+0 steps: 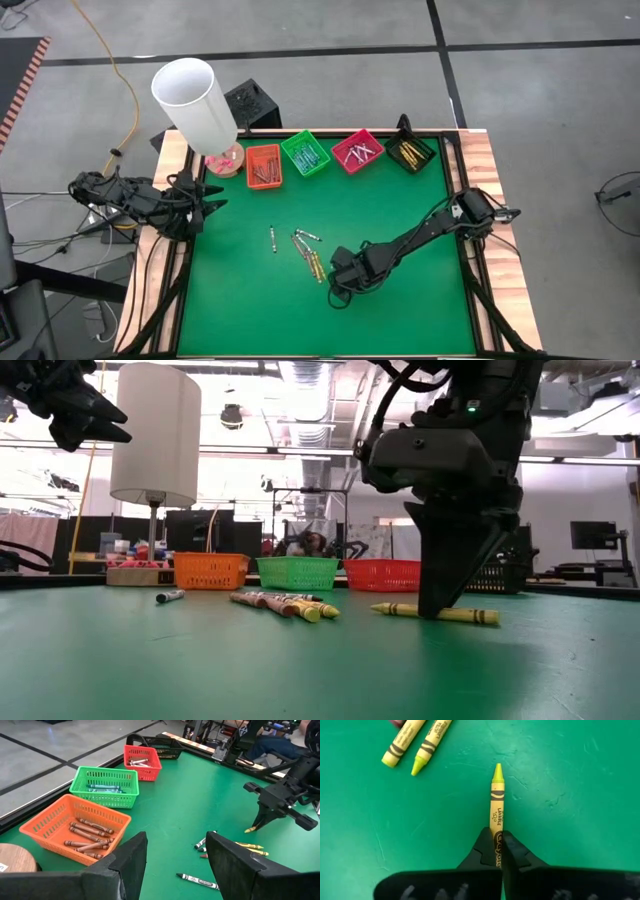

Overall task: Sort crayons
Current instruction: Put the yellow/green crayon into the black bin

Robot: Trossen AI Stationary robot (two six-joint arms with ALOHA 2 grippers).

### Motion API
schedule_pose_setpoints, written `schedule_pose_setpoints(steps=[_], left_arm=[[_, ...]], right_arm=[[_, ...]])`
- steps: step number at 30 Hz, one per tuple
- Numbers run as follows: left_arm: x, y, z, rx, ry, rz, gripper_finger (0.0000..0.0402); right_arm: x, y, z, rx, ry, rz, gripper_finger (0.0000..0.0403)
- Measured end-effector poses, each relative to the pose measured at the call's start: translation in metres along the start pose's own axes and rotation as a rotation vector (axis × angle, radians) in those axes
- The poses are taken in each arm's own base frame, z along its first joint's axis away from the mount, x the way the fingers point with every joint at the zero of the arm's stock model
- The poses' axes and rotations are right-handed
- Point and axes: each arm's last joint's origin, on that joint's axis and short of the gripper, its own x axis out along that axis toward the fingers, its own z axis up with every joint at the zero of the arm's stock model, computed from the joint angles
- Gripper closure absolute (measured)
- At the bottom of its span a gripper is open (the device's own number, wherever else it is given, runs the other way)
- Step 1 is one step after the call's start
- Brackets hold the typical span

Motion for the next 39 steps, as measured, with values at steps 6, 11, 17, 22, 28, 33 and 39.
schedule_pose_setpoints(steps=[6,11,17,22,28,33,39], left_arm=[[0.000,0.000,0.000,0.000,0.000,0.000,0.0210],[0.000,0.000,0.000,0.000,0.000,0.001,0.0210],[0.000,0.000,0.000,0.000,0.000,0.001,0.0210],[0.000,0.000,0.000,0.000,-0.001,0.002,0.0210],[0.000,0.000,0.000,0.000,0.000,0.002,0.0210],[0.000,0.000,0.000,0.000,-0.001,0.001,0.0210],[0.000,0.000,0.000,0.000,0.000,0.002,0.0210]], right_arm=[[-0.001,-0.003,0.004,0.041,-0.016,-0.010,0.0400],[-0.012,-0.012,0.009,0.032,-0.032,-0.050,0.0400],[-0.039,-0.036,0.024,0.007,-0.064,-0.123,0.0401],[-0.066,-0.067,0.042,0.006,-0.100,-0.218,0.0401],[-0.088,-0.113,0.065,0.028,-0.098,-0.346,0.0402],[-0.097,-0.154,0.082,0.052,-0.058,-0.477,0.0402],[-0.097,-0.202,0.102,0.076,0.005,-0.586,0.0402]])
